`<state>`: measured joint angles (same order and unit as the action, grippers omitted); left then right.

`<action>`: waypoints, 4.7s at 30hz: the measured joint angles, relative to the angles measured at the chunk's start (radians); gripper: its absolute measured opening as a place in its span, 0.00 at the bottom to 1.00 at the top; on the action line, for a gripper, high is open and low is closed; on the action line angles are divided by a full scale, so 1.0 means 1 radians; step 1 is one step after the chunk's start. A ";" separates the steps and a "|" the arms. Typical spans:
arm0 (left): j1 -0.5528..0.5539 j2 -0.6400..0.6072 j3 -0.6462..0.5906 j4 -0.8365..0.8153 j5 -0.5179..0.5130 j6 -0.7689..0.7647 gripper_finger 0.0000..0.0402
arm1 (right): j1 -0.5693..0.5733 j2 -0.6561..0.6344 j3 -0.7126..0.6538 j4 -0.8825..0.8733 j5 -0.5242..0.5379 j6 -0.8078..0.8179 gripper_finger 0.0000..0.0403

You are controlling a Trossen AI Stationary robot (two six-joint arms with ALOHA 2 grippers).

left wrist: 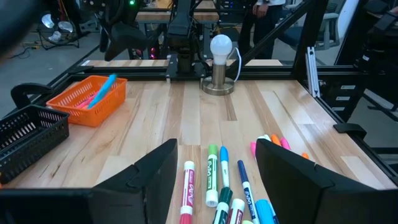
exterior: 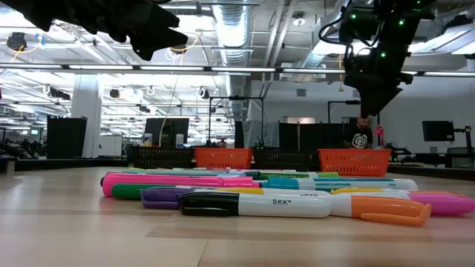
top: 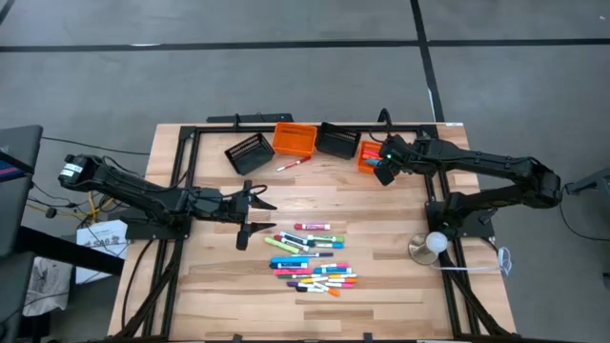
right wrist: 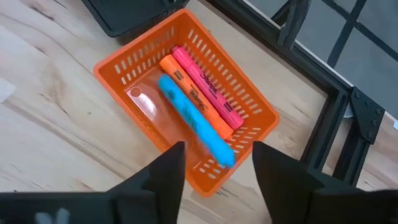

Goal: Pick & Place Markers
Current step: Put the large light green highlighter into the right orange bin

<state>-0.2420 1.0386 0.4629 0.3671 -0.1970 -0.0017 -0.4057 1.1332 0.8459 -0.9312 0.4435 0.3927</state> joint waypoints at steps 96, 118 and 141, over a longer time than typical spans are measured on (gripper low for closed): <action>-0.080 0.504 0.000 -0.191 0.034 -0.220 0.18 | 0.869 0.266 0.000 0.590 0.389 0.071 0.42; -0.095 0.239 -0.004 0.016 0.044 -0.140 0.20 | 0.869 0.266 0.000 0.716 0.333 0.058 0.42; -0.132 0.353 -0.002 0.195 0.038 -0.130 0.20 | 0.875 0.451 -0.001 1.208 0.156 -0.342 0.42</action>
<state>-0.3741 1.3914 0.4614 0.5617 -0.1588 -0.1318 0.4690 1.5843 0.8452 0.2769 0.5990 0.0509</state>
